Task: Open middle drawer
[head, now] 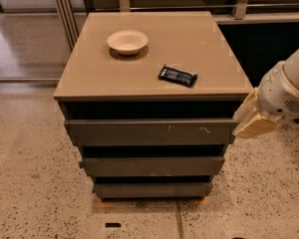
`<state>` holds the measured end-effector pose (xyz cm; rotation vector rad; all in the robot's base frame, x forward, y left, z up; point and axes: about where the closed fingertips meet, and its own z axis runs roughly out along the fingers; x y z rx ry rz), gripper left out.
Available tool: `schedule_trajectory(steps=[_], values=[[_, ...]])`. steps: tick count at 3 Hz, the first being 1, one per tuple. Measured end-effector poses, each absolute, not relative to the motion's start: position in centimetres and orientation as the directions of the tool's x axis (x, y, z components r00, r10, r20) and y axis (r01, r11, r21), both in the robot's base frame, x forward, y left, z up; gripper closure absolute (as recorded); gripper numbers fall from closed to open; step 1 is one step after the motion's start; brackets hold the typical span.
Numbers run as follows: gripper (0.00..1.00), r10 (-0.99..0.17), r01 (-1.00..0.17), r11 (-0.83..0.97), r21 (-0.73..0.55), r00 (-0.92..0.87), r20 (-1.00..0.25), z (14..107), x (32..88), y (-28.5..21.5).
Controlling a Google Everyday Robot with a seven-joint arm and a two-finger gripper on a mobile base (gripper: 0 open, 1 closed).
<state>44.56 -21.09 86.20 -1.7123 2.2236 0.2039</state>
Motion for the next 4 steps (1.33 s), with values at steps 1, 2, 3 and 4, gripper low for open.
schedule_trajectory(steps=[1,2,3,4], values=[[0.84,-0.884,-0.965,0.262,0.021,-0.249,-0.396,80.4,44.5,-20.7],[1.0,-0.88,-0.965,0.261,0.038,-0.254,-0.401,79.5,44.5,-20.6],[1.0,-0.88,-0.965,0.26,0.036,-0.252,-0.403,79.2,44.6,-20.6],[1.0,-0.871,-0.975,0.224,0.0,-0.2,-0.449,71.7,45.8,-19.8]])
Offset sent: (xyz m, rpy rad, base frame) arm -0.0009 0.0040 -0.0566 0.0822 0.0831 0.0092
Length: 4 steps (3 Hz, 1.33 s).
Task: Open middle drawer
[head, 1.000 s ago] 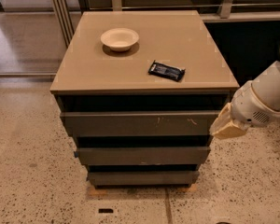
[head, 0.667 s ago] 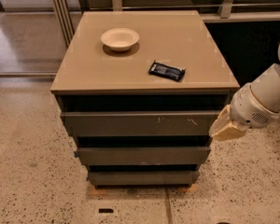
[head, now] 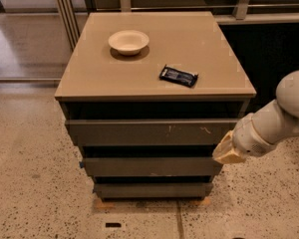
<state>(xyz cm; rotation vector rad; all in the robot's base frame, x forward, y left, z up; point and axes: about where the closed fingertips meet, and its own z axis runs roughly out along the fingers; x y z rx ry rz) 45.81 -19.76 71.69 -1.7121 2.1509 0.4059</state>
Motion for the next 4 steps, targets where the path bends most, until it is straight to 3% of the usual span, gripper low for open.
schedule_trajectory(steps=[2,4], values=[[1.0,-0.809,-0.983,0.18,0.033,-0.166,-0.564,55.5,50.6,-16.8],[0.58,-0.797,-0.981,0.179,0.076,-0.19,-0.573,53.2,49.8,-16.5]])
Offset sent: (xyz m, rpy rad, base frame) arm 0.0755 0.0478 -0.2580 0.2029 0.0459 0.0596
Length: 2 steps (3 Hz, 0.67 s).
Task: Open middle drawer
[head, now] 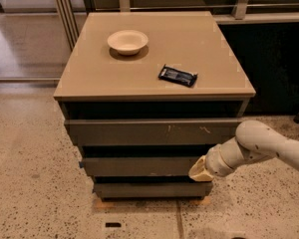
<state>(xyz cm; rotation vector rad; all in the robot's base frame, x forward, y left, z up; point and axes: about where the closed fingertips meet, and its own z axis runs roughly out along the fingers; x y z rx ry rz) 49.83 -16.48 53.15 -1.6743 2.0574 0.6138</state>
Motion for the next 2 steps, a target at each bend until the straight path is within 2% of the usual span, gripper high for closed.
schedule_trajectory(steps=[1,2], values=[[0.27,-0.809,-0.984,0.173,0.035,-0.162,-0.566,51.2,49.8,-16.8],[0.03,-0.822,-0.985,0.17,-0.032,-0.124,-0.556,49.3,50.7,-16.7]])
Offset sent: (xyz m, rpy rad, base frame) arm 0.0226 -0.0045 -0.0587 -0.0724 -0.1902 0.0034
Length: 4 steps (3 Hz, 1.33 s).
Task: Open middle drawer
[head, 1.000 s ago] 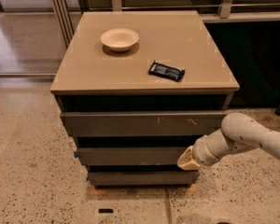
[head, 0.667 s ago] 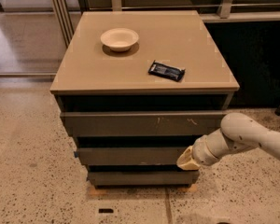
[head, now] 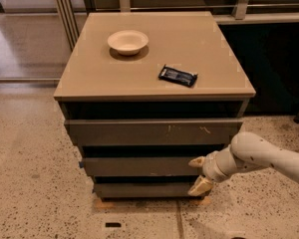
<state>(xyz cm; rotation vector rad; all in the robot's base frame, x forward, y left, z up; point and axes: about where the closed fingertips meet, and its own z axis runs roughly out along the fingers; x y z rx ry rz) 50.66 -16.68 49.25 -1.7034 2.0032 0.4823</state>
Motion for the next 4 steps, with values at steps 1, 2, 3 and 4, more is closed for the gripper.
schedule_trajectory(steps=[1,2,3,4], values=[[0.0,-0.839,-0.981,0.162,-0.106,-0.08,-0.539,47.7,52.3,-16.4],[0.0,-0.849,-0.977,0.152,-0.153,-0.049,-0.527,46.7,54.0,-16.1],[0.0,-0.853,-0.977,0.139,-0.16,-0.036,-0.521,45.4,55.3,-15.3],[0.0,-0.851,-0.985,0.116,-0.126,-0.033,-0.523,42.6,56.7,-14.0]])
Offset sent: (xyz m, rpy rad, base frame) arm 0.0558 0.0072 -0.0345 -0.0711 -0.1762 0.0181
